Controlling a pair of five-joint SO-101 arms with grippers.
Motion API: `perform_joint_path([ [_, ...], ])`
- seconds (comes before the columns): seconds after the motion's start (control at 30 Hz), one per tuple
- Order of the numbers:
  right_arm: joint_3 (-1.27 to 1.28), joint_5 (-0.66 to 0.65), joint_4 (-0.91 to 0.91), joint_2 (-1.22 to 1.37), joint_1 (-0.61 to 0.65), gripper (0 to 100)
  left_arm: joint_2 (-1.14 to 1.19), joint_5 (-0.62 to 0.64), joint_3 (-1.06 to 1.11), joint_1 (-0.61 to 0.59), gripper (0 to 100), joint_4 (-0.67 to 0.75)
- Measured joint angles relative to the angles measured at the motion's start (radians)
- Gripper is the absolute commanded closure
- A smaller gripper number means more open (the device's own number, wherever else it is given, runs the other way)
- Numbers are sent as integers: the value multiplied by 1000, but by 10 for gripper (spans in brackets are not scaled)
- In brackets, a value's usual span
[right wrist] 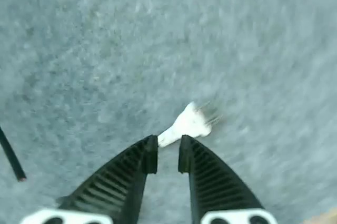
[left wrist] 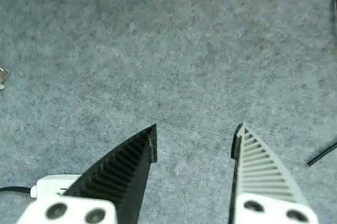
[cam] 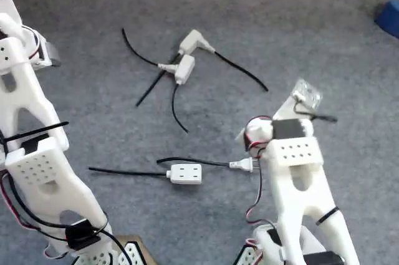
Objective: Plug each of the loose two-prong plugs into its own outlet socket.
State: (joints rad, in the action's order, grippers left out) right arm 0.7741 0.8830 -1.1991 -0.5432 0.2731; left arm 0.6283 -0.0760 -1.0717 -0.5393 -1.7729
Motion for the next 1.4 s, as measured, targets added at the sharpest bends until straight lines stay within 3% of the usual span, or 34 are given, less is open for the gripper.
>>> perform_joint_path([
  [0.1, 49, 35, 75, 2, 54, 924, 0, 0, 0, 0, 768, 0],
  [0.3, 235, 252, 356, 2, 57, 924, 0, 0, 5, 2, 768, 0],
  [0.5, 325, 230, 465, 2, 57, 924, 0, 0, 5, 3, 768, 3],
  [0.67, 321, -8, 341, -3, 46, 922, 0, 0, 8, 5, 768, 14],
  [0.9, 164, -557, 187, -61, -149, 921, 5, 0, 8, 9, 768, 17],
  [1.0, 123, -646, 127, -72, -149, 921, 18, 0, 8, 9, 768, 17],
  [1.1, 118, -571, 114, -72, -57, 894, 69, 0, 8, 9, 768, 31],
  [1.3, 117, -262, 127, -72, 161, 832, 140, 0, 9, 12, 768, 46],
  [1.4, 138, -137, 135, -72, 190, 828, 140, 0, -8, 12, 768, 46],
])
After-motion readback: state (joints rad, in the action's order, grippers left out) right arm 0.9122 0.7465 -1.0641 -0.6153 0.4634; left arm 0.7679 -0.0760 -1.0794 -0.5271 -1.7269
